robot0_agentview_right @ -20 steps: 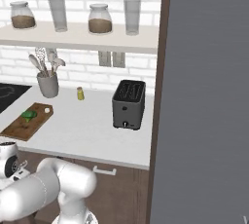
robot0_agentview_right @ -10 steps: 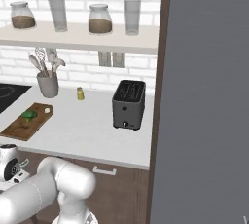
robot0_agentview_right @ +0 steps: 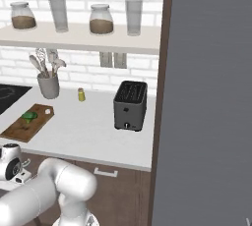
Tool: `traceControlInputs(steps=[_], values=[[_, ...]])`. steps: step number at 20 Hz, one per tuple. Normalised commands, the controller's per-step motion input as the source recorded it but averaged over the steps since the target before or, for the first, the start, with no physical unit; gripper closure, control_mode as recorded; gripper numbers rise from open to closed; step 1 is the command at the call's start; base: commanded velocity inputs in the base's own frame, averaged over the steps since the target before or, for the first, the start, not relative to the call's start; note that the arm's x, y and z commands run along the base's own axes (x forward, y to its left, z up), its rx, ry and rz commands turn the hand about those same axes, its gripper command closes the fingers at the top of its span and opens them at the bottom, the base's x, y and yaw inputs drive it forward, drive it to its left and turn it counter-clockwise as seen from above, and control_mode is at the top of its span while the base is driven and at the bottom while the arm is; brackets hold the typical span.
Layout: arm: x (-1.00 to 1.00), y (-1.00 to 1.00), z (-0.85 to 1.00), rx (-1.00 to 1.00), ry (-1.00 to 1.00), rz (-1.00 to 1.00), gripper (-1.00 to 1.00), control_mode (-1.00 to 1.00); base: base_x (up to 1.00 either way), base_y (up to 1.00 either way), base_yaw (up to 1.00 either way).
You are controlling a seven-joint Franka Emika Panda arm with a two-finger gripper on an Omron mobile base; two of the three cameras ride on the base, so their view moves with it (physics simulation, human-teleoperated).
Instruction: Place the appropriate cutting tool for cutting the broccoli skin on the cutting board.
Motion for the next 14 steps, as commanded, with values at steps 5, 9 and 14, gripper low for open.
traceControlInputs(steps=[5,9,14], values=[[-0.09,0.00,0.24,0.03,-0.08,-0.06,1.00,-1.00,0.00,0.00,0.00],[0.00,0.02,0.48,0.03,-0.10,-0.11,1.00,-1.00,0.00,0.00,0.00],[-0.19,0.28,0.54,0.06,-0.02,-0.14,1.00,-1.00,0.00,0.00,0.00]])
